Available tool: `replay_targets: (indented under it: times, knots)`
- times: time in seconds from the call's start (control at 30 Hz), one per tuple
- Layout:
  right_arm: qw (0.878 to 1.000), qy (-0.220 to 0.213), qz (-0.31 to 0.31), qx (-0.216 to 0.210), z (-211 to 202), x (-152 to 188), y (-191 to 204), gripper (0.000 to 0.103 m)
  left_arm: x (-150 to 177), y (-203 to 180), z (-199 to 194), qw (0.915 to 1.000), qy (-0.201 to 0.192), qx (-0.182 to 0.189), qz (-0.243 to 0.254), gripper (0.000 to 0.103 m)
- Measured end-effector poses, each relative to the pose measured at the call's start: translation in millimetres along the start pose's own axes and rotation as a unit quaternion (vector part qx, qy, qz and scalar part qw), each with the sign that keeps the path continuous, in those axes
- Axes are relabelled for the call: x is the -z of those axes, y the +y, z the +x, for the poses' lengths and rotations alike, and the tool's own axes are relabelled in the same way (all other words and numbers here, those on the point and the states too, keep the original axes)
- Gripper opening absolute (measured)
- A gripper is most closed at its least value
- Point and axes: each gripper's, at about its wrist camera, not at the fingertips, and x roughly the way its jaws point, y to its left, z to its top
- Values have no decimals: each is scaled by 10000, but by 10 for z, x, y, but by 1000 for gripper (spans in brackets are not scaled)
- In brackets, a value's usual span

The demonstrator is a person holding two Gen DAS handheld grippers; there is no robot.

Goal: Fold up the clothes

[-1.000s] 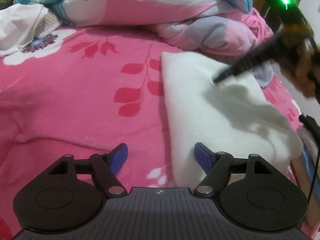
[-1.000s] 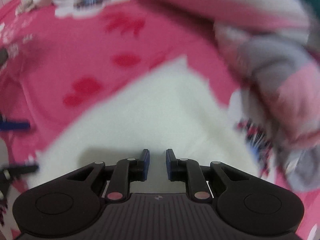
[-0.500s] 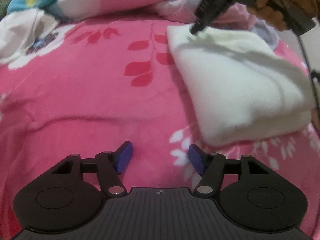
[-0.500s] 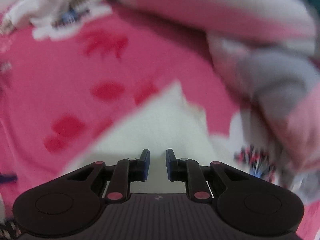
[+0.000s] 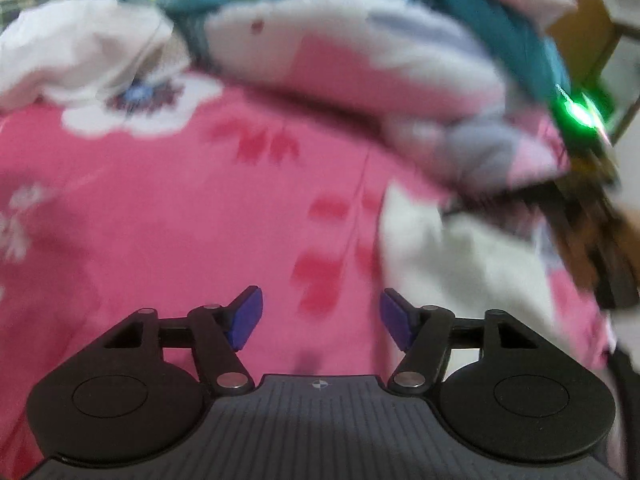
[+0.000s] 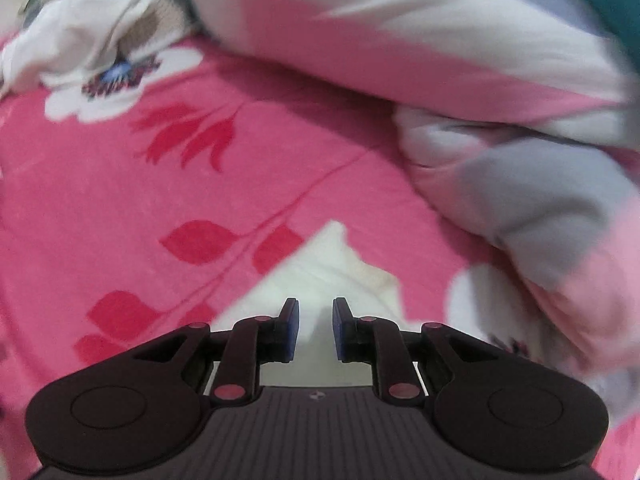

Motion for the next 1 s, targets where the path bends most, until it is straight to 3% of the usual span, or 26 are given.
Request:
replay_targets:
  times: [0.13,0.2,0.27,0.37,0.43,0.57,0.7,1.0]
  knots:
    - [9991,169,385,48,-404,237,-235,18,-124,-355,163,9962,-300,642,512,64]
    - [9982,247,551,31,-521,388,-322,18,-72,-552,223,9897,-250,1044,943,52]
    - [9967,489,653,9,-436,561,-374,18,33,-716,290,9820,-69,1317,1353,45]
    - [9952,752,622,-16,-215,843,-405,18,288,-921,487,9661,686,1538,1956,34]
    - [9971,670,374,3,-66,955,-362,18,478,-985,495,9607,565,1321,2375,34]
    - [9956,775,523,-7,-143,845,-398,18,490,-977,490,9602,567,1339,2386,34]
    - [9947,653,790,-38,-580,848,-428,18,482,-951,500,9611,553,1317,2364,34]
    - [9892,1129,906,-247,-380,1278,-397,18,487,-971,475,9656,517,1212,2241,34]
